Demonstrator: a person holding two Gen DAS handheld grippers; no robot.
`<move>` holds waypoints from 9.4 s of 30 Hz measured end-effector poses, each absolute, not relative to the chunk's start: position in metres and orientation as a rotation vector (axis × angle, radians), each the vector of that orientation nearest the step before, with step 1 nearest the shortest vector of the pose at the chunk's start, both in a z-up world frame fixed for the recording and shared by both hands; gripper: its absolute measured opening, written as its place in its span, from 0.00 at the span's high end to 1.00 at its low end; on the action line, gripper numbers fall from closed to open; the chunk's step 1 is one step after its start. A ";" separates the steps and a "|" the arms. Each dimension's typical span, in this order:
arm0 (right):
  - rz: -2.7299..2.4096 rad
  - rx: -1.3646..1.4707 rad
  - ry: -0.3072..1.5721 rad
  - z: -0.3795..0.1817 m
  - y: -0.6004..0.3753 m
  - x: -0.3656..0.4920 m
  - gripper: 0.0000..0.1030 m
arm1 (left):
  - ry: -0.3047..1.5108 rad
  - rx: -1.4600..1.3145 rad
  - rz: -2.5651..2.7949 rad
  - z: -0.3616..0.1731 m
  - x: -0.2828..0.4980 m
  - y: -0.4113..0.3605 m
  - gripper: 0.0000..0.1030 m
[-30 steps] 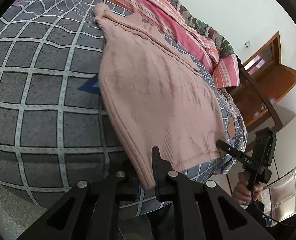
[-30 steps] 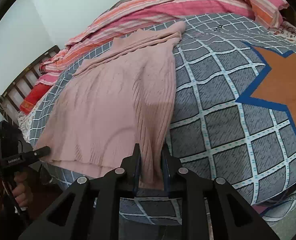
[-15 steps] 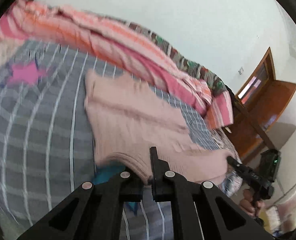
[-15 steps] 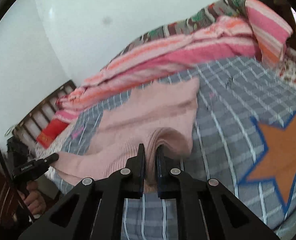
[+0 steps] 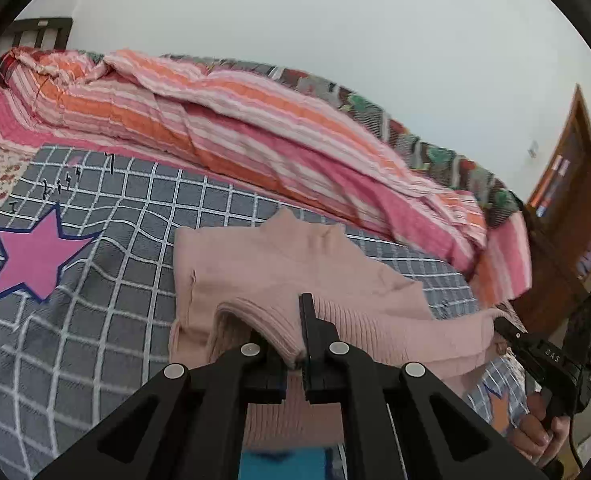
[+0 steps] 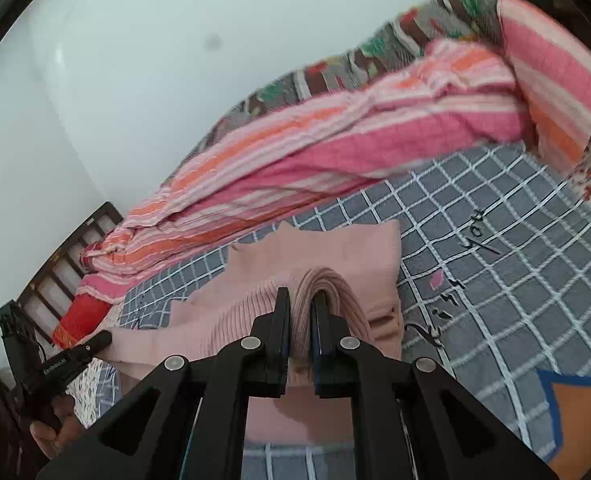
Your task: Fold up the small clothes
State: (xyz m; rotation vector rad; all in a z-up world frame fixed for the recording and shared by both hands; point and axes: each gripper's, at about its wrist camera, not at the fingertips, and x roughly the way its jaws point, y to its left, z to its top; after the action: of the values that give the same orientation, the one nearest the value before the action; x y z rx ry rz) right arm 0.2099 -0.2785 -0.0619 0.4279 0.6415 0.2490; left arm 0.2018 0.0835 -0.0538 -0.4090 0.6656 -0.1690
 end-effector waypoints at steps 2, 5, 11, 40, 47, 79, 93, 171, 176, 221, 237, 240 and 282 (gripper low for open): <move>0.242 0.446 0.654 -0.069 -0.281 0.230 0.91 | 0.674 -0.426 -0.160 -0.061 0.223 0.084 0.94; 0.233 0.469 0.679 -0.078 -0.280 0.258 0.92 | 0.698 -0.436 -0.144 -0.071 0.250 0.085 0.94; 0.232 0.471 0.712 -0.091 -0.273 0.309 0.92 | 0.746 -0.475 -0.109 -0.094 0.299 0.091 0.94; 0.277 0.255 0.828 -0.116 -0.280 0.231 0.50 | 0.788 -0.366 -0.170 -0.121 0.234 0.099 0.34; 0.314 0.284 0.902 -0.138 -0.280 0.198 0.49 | 0.833 -0.460 -0.221 -0.143 0.175 0.110 0.34; 0.170 0.580 0.857 -0.157 -0.272 0.251 0.90 | 0.780 -0.650 -0.163 -0.155 0.223 0.106 0.91; 0.212 0.474 0.827 -0.138 -0.272 0.163 0.90 | 0.775 -0.574 -0.169 -0.144 0.138 0.094 0.91; 0.077 0.058 0.939 -0.155 -0.252 0.294 0.94 | 0.858 -0.343 -0.064 -0.148 0.264 0.116 0.93; 0.016 0.007 0.932 -0.157 -0.249 0.293 0.94 | 0.872 -0.360 -0.082 -0.151 0.266 0.118 0.93; 0.142 -0.022 0.980 -0.167 -0.117 0.304 0.61 | 0.803 -0.248 0.087 -0.168 0.251 0.186 0.42; 0.213 -0.040 0.903 -0.137 -0.117 0.209 0.61 | 0.803 -0.229 0.080 -0.167 0.249 0.183 0.38; 0.226 -0.067 0.891 -0.137 -0.116 0.187 0.61 | 0.801 -0.259 0.029 -0.165 0.241 0.184 0.36; 0.240 0.135 0.805 -0.128 -0.257 0.068 0.63 | 0.686 -0.795 -0.133 -0.168 0.133 0.101 0.57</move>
State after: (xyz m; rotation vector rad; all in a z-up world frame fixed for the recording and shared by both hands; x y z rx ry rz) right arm 0.0680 -0.2568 -0.1278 0.1352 0.8047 0.2398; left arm 0.1327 0.1008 -0.1680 -0.7947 0.6857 -0.1329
